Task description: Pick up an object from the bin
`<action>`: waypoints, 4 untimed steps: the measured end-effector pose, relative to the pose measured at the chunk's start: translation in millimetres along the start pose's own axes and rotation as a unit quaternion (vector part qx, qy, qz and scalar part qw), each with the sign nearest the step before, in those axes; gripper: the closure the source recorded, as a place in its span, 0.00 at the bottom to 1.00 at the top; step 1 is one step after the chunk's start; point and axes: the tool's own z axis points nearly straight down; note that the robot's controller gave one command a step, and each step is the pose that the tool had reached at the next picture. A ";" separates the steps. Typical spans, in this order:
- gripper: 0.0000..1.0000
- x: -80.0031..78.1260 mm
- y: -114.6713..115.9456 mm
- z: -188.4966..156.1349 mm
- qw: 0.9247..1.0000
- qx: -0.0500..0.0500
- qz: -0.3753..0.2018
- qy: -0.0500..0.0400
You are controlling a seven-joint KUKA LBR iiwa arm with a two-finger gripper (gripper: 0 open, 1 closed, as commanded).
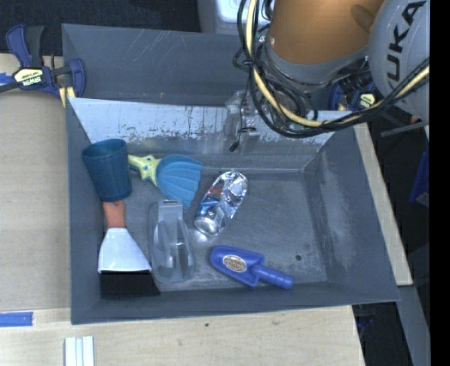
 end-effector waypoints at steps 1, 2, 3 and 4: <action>1.00 -1.7 1.4 1.0 1.000 0.000 -0.008 -0.001; 1.00 22.3 13.2 9.5 0.977 0.000 -0.213 -0.002; 1.00 -29.3 31.1 28.0 0.991 0.000 -0.137 -0.003; 1.00 -6.7 37.6 57.1 0.953 0.000 -0.304 -0.004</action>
Offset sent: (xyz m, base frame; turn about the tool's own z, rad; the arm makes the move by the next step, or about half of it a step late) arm -0.0238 0.0108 -0.0106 -0.4306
